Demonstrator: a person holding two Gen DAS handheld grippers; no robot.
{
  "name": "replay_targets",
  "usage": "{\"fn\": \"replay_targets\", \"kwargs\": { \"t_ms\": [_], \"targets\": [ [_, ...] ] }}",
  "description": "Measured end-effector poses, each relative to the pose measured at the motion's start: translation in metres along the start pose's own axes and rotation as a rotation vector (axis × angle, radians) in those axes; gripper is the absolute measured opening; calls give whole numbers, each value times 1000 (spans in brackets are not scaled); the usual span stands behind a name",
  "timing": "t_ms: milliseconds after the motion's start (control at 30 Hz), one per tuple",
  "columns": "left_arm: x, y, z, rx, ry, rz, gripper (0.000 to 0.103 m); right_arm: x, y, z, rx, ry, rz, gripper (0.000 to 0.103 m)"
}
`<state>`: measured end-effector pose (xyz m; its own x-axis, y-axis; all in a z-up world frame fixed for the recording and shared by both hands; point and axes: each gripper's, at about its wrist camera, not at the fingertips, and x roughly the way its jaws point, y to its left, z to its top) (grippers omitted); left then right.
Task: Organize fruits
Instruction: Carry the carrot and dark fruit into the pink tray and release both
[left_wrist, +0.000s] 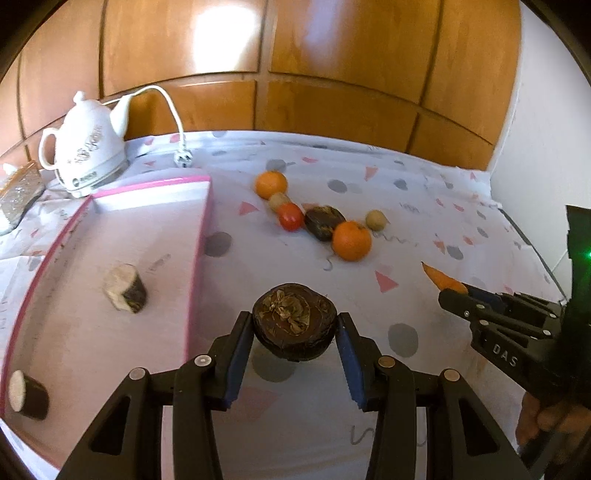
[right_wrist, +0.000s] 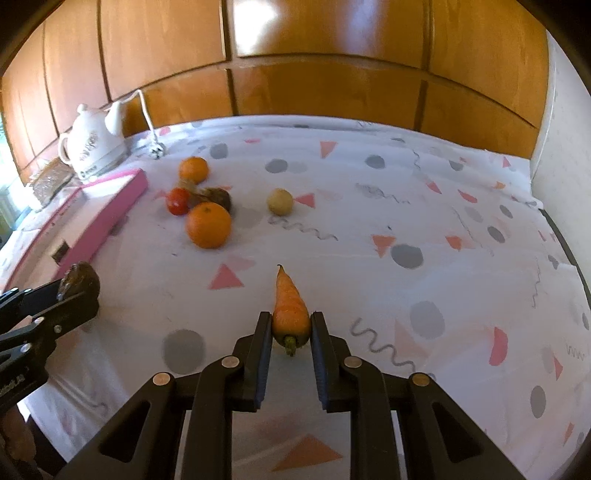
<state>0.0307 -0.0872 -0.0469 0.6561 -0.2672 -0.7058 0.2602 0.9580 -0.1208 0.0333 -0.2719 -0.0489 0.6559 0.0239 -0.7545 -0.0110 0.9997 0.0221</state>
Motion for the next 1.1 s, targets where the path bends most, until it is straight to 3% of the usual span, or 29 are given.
{"fn": "replay_targets", "kwargs": {
  "t_ms": [467, 900, 1100],
  "targets": [
    [-25, 41, 9, -97, -52, 83, 46, -18, 54, 26, -63, -44, 171, 20],
    [-38, 135, 11, -273, -68, 258, 46, -12, 138, 52, -158, -19, 392, 20],
    [-43, 160, 4, -329, -80, 313, 59, -1, 184, 64, -189, 1, 482, 21]
  ]
}}
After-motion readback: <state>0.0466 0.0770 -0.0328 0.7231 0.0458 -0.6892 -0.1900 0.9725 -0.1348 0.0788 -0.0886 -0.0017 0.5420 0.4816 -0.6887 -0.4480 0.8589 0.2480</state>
